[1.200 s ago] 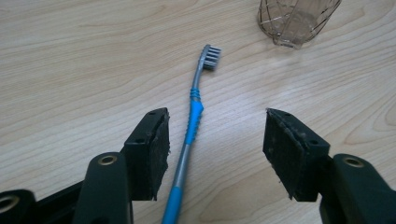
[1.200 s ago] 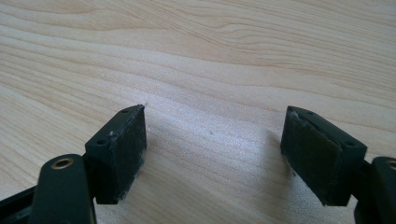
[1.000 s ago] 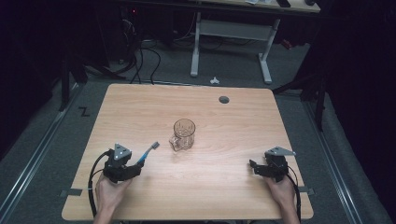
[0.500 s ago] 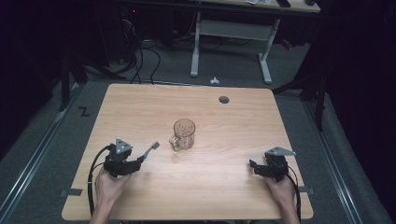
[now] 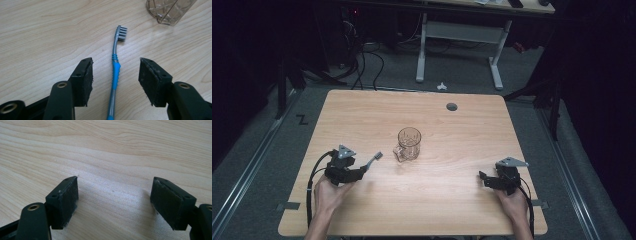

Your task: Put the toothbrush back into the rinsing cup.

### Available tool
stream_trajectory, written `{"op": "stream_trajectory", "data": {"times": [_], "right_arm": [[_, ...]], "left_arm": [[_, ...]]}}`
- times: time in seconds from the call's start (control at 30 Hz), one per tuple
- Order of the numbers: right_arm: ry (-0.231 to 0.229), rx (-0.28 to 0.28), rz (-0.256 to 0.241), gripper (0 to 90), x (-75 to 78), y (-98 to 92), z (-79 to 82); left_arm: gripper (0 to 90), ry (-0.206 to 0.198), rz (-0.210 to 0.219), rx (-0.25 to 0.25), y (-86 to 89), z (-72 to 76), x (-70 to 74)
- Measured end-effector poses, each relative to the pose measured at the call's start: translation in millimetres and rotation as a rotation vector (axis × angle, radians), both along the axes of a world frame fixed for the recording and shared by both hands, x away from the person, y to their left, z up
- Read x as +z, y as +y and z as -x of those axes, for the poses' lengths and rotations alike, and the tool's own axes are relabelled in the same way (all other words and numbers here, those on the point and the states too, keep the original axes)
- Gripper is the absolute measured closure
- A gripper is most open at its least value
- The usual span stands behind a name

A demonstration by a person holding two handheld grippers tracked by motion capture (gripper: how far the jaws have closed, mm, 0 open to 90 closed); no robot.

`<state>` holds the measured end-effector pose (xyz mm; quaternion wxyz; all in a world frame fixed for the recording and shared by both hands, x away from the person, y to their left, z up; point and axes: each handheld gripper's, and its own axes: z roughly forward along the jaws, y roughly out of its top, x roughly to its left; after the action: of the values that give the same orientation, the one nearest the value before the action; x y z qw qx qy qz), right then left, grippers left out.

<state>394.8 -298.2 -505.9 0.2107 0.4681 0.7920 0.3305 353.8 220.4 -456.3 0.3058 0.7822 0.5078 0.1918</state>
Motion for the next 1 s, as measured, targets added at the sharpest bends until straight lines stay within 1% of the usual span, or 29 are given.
{"op": "stream_trajectory", "data": {"times": [0.03,0.07,0.23,0.3,0.4,0.5,0.67,0.73,0.77,0.9,1.0], "right_arm": [[0.000,0.000,0.000,22.6,0.0,0.0,0.0],[0.000,0.001,0.000,22.6,0.0,0.0,0.0],[0.001,0.000,-0.001,22.6,0.0,0.0,0.0],[0.000,0.000,0.000,22.6,0.0,0.0,0.0],[0.001,0.000,-0.001,22.6,0.0,0.0,0.0],[0.000,0.000,-0.001,22.6,0.0,0.0,0.0],[0.000,0.000,-0.001,22.6,0.0,0.0,0.0],[0.000,0.000,0.000,22.6,0.0,0.0,0.0],[0.001,0.000,-0.001,22.6,0.0,0.1,0.0],[0.001,0.000,-0.001,22.6,0.0,0.1,0.1],[0.001,0.000,-0.001,22.6,0.0,0.1,0.0]], "left_arm": [[45.6,0.002,-0.013,-0.004,-1.6,-1.9,0.8],[46.2,0.005,-0.016,-0.007,-2.7,-3.3,0.9],[47.4,0.054,-0.055,-0.021,-8.9,-12.2,-0.1],[48.1,0.068,-0.070,-0.029,-10.8,-15.4,0.0],[49.2,0.085,-0.078,-0.033,-12.0,-19.7,0.0],[50.2,0.093,-0.083,-0.038,-13.8,-22.5,0.2],[52.1,0.109,-0.108,-0.050,-16.9,-28.0,1.2],[53.4,0.121,-0.103,-0.052,-17.1,-29.9,1.2],[53.8,0.132,-0.118,-0.054,-17.3,-31.1,1.2],[55.4,0.153,-0.138,-0.058,-18.2,-34.8,2.7],[56.3,0.158,-0.137,-0.059,-18.6,-37.5,4.1]]}}
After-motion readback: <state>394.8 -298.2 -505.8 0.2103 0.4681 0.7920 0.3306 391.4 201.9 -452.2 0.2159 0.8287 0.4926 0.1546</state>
